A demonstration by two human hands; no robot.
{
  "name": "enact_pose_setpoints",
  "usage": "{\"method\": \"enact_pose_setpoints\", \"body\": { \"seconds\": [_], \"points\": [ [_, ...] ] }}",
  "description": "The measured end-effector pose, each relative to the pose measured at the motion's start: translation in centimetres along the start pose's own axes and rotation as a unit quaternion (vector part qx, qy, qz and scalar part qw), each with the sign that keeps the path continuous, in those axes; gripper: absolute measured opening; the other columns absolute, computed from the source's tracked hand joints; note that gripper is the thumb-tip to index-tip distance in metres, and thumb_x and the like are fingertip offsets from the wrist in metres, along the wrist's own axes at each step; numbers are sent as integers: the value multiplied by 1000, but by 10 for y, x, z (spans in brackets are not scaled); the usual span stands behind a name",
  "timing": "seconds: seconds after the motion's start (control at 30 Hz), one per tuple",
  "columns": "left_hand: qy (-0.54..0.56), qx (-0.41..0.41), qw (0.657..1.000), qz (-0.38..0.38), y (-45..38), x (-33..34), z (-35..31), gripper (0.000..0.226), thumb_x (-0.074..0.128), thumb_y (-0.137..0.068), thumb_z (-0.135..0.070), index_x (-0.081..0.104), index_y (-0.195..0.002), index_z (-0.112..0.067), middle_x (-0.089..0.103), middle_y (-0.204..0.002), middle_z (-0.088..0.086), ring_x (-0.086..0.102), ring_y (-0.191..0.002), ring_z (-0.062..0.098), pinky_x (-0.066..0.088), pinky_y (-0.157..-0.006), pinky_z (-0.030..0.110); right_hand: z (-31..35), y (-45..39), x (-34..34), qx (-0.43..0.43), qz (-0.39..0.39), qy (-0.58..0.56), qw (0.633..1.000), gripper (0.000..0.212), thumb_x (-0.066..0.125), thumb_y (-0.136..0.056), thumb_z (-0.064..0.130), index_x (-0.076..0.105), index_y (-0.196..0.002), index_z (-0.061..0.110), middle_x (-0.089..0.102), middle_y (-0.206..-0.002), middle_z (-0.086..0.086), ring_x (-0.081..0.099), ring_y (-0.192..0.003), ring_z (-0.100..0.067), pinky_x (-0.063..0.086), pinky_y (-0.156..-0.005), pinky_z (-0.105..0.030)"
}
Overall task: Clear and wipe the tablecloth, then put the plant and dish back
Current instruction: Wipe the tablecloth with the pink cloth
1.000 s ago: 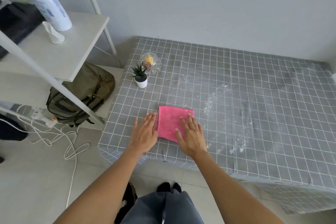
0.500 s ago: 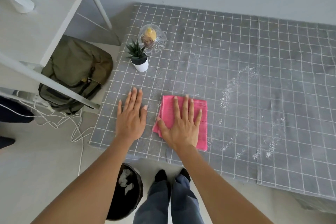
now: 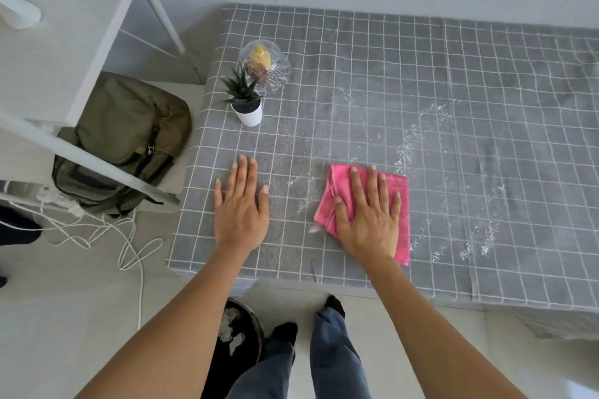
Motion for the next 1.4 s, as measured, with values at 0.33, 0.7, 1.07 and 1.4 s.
{"method": "enact_pose_setpoints", "body": {
  "seconds": [0.33, 0.7, 1.07, 1.4],
  "points": [
    [13, 62, 998, 17, -2, -4, 30, 56, 2, -98, -46, -9, -150, -29, -14, -157, -10, -17, -144, 7, -14, -117, 40, 6, -1, 0, 104, 5, 7, 995, 80, 14, -86, 77, -16, -149, 37, -23, -158, 1, -21, -145, -19, -19, -114, -47],
    [11, 54, 998, -15, 0, -6, 29, 57, -1, -97, -38, 0, -152, -26, -5, -160, -8, -7, -146, 9, -8, -119, 41, 110, -2, 28, -39, 22, 1, 999, 60, 9, -95, 46, -15, -149, 37, -23, -157, 0, -26, -143, -21, -17, -115, -50],
    [10, 42, 999, -24, -1, -4, 31, 55, 6, -99, -37, 0, -152, -29, -4, -160, -7, -7, -147, 11, -5, -119, 41, 49, -18, 11, 92, -6, 5, 996, 58, 13, -98, 48, -10, -150, 37, -17, -160, -1, -19, -146, -22, -12, -116, -52],
    [24, 48, 998, -15, -1, -8, 29, 56, 0, -97, -37, 2, -153, -29, -4, -159, -7, -8, -147, 11, -6, -119, 41, 94, 5, 24, -77, 14, 19, 997, 56, 4, -96, 49, -7, -150, 43, -16, -159, 7, -19, -146, -16, -18, -115, -46]
  ]
}}
Point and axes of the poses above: each hand's wrist, its own y-axis away from the middle knuckle, its own x-axis out of the palm, z = x × y, the point moved 4 cm from there along -y, towards the middle knuckle
